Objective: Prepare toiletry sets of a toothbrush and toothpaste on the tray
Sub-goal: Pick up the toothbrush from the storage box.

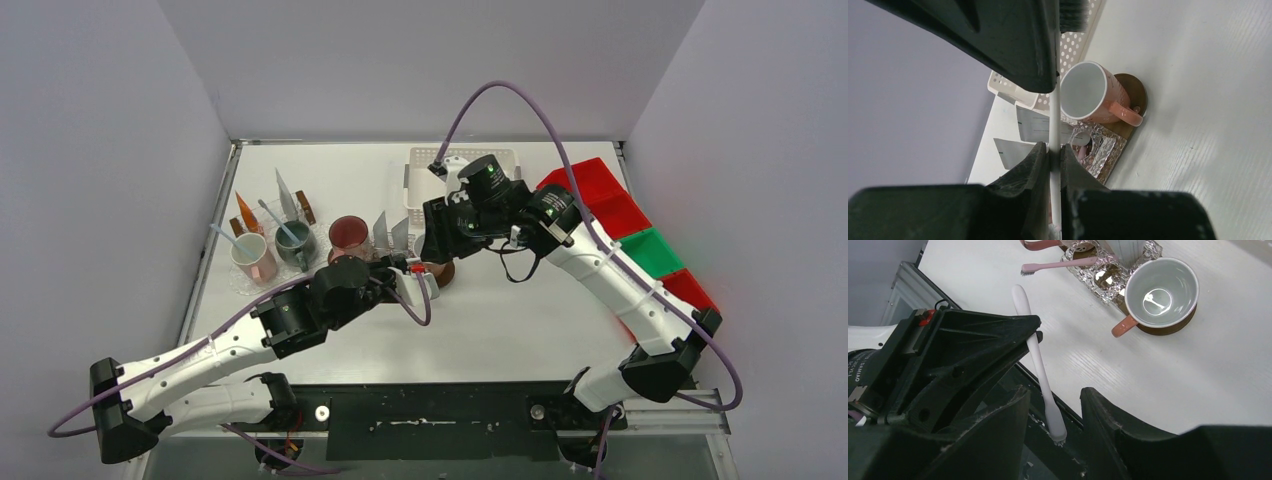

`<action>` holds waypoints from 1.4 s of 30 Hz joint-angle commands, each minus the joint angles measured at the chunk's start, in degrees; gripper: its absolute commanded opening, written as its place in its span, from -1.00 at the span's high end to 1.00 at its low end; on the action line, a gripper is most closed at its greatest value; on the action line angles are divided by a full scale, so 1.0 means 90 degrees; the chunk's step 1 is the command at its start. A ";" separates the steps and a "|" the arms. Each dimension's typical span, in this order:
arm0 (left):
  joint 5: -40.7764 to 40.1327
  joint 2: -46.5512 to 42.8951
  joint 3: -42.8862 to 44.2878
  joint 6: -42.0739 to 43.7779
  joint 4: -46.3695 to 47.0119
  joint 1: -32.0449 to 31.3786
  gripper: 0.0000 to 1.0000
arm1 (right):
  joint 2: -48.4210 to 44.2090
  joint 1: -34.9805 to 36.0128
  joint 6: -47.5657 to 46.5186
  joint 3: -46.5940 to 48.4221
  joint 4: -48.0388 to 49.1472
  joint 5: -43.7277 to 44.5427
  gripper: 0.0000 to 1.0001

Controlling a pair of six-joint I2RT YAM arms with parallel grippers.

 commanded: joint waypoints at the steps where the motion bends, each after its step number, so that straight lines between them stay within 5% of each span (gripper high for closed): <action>1: -0.0054 0.0017 0.0148 0.0171 0.0367 -0.0059 1.00 | -0.0012 0.0035 -0.0131 -0.0041 -0.0015 -0.0250 0.18; 13: 0.0037 0.0039 0.0087 0.0204 0.0479 -0.0074 1.00 | 0.0058 0.0040 -0.0226 -0.0180 0.0132 -0.0441 0.57; 19: -0.0121 -0.0031 -0.0064 0.0210 0.0570 -0.0074 1.00 | 0.0004 0.0062 -0.0254 -0.0294 0.0253 -0.0372 1.00; 29: -0.0047 -0.0255 -0.0306 -0.0158 0.0835 0.0455 0.17 | -0.0151 0.0383 0.0082 -0.0488 0.0239 0.0466 1.00; 37: 0.0619 -0.0930 -0.0441 -0.1362 0.1314 0.1721 -0.45 | -0.0206 0.0837 0.0554 -0.0743 0.0301 0.1363 1.00; 42: 0.0825 -0.1304 -0.0664 -0.2433 0.1898 0.2557 -0.66 | -0.0076 0.1173 0.0852 -0.0818 0.0305 0.2117 1.00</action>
